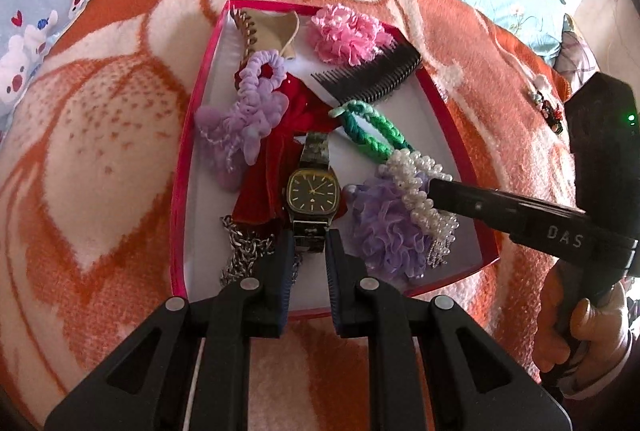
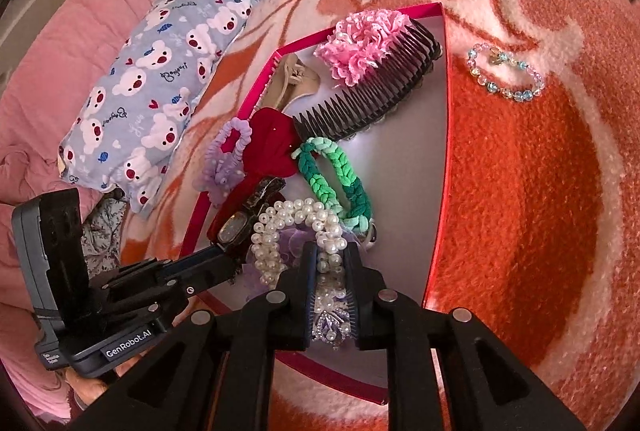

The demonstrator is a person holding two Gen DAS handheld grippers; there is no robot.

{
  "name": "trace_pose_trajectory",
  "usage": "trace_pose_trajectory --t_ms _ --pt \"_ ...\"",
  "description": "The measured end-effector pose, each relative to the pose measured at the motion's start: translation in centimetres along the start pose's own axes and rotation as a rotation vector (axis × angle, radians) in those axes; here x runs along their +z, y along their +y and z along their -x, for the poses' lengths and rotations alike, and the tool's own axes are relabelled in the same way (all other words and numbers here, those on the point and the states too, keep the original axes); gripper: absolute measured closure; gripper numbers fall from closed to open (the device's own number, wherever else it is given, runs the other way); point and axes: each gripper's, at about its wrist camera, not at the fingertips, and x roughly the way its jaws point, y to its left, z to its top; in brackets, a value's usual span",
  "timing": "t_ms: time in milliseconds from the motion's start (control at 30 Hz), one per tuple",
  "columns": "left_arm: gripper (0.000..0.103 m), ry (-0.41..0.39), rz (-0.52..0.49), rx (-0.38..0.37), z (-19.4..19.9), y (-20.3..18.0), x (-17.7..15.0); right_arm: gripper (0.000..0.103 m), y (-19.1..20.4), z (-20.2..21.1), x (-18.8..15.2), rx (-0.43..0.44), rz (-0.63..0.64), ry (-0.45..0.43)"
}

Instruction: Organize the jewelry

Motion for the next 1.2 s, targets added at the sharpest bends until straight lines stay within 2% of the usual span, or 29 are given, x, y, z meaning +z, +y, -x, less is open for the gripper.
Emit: trace_pose_trajectory --t_ms 367,400,467,533,633,700,767,833,1100,1200 --pt "0.089 0.005 0.003 0.009 -0.2 0.1 0.0 0.086 0.1 -0.1 0.1 -0.001 0.001 0.002" --pt "0.089 0.004 0.002 0.01 -0.2 0.1 0.0 0.084 0.2 0.0 0.1 0.0 0.001 0.001" --pt "0.089 0.005 0.002 0.011 -0.2 0.1 0.0 0.073 0.2 0.3 0.0 0.0 0.003 -0.007" --pt "0.089 0.006 0.001 0.013 -0.2 0.1 0.0 0.069 0.3 0.5 0.1 0.004 0.006 -0.012" --pt "0.087 0.01 0.001 0.017 -0.2 0.1 0.0 0.069 0.5 0.9 0.1 0.006 0.01 -0.02" --pt "0.083 0.011 0.003 0.019 -0.2 0.1 -0.1 0.069 0.5 1.1 0.1 0.007 0.009 -0.023" --pt "0.068 0.012 0.005 0.018 0.0 0.1 -0.1 0.066 0.4 1.4 0.1 0.008 0.006 -0.027" --pt "0.062 0.004 0.0 0.024 0.2 0.0 -0.2 0.061 0.4 1.8 0.1 0.011 0.003 -0.035" --pt "0.061 0.001 0.0 0.042 0.5 -0.2 -0.2 0.061 1.0 3.6 0.1 0.002 0.043 -0.063" --pt "0.044 -0.005 0.007 0.054 1.0 -0.1 -0.3 0.058 1.1 4.0 -0.1 -0.016 0.062 -0.063"
